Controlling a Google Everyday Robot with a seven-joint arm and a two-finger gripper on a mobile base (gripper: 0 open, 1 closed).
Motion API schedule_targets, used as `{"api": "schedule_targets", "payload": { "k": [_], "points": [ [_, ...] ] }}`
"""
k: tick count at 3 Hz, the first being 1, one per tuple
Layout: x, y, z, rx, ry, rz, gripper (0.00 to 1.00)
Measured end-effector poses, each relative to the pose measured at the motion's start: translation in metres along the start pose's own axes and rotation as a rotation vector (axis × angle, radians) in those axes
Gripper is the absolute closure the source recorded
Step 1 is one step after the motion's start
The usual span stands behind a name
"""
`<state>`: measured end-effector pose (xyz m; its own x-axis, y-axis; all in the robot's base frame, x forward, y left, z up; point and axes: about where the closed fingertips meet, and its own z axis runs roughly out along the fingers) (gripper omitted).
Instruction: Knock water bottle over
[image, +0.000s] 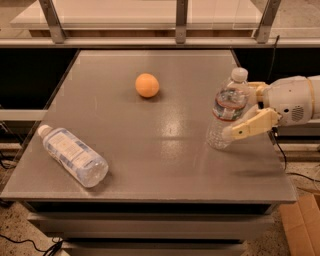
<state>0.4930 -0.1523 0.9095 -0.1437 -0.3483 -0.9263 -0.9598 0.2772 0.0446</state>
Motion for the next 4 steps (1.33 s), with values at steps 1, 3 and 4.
{"api": "schedule_targets", "payload": {
  "k": [1,3,4],
  "points": [
    [-0.004,0.0,0.005,-0.013,-0.013,-0.014,0.41],
    [-0.009,-0.005,0.005,-0.03,0.0,-0.063,0.87],
    [-0.016,-0.011,-0.003,-0.027,0.069,-0.149,1.0]
  ]
}}
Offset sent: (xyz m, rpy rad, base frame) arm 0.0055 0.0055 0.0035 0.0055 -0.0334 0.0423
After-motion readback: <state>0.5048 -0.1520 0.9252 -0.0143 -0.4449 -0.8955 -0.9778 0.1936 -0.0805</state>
